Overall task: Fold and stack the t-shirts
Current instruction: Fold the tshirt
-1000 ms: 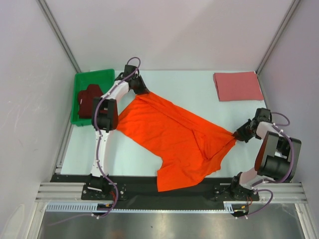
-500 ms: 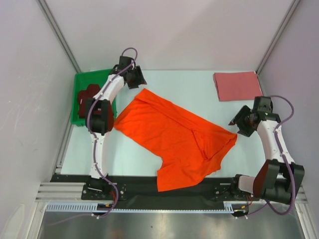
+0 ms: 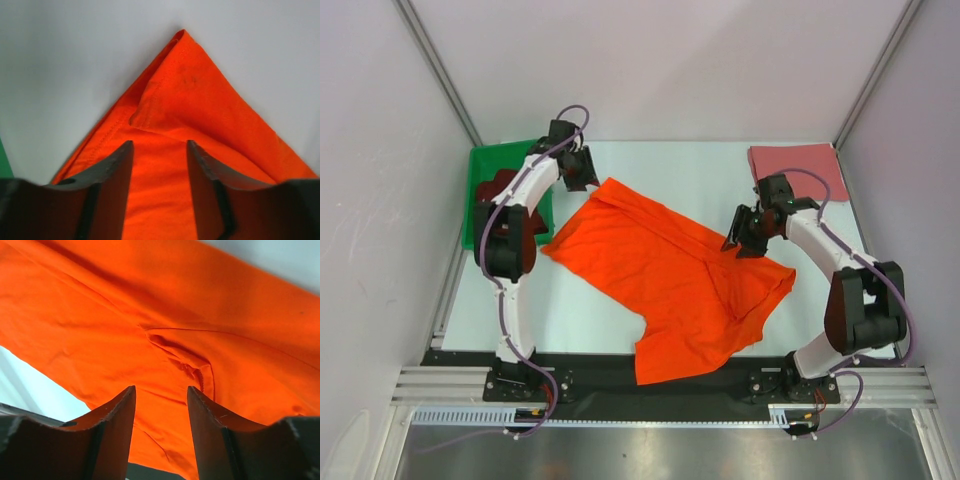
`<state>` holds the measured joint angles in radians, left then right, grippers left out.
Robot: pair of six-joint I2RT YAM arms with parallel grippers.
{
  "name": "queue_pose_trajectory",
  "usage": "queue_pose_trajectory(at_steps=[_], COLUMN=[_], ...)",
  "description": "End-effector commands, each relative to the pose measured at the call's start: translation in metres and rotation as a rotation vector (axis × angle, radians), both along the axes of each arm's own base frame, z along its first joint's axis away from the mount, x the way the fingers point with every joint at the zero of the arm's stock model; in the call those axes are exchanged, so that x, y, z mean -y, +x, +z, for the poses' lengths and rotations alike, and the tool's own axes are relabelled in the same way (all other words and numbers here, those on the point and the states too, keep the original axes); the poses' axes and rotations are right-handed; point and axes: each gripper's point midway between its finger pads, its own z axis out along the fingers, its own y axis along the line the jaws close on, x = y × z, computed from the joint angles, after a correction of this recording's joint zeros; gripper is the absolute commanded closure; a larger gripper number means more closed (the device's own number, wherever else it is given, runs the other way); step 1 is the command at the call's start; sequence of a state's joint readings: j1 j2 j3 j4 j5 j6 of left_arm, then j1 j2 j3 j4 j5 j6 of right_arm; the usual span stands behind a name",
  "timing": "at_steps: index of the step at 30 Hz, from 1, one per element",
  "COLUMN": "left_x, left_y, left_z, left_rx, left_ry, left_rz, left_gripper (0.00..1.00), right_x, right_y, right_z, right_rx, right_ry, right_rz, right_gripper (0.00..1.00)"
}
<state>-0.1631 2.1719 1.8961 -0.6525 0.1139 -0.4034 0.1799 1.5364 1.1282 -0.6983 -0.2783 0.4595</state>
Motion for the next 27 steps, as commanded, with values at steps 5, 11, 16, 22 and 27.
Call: queue_pose_trajectory(at_steps=[5,11,16,22,27], left_x=[0.001,0.015,0.013,0.006,0.002], left_y=[-0.002,-0.011,-0.009,0.008,0.013], left_z=[-0.016,-0.043,-0.048,-0.051,-0.049], left_rx=[-0.113,-0.223,-0.207,-0.148,-0.114], left_ry=[-0.222,-0.337,-0.345,-0.309,-0.286], left_rz=[0.176,0.262,0.296,0.29,0.284], left_gripper=[0.45,0.48,0.5,0.52,0.49], right_x=[-0.021,-0.017,-0.018,-0.035,-0.042], right_y=[0.003,-0.005,-0.004,-0.005,-0.011], right_z=[0.01,0.003,-0.002,-0.006,-0.013], right_rx=[0.046,0.024,0.022,0.017,-0.002], right_ry=[0.049,0.022,0.026,0.014,0.011], right_rz=[0.038,0.049,0.036,0.082,0.097], right_gripper=[0.47,0.46,0.46,0.46,0.46])
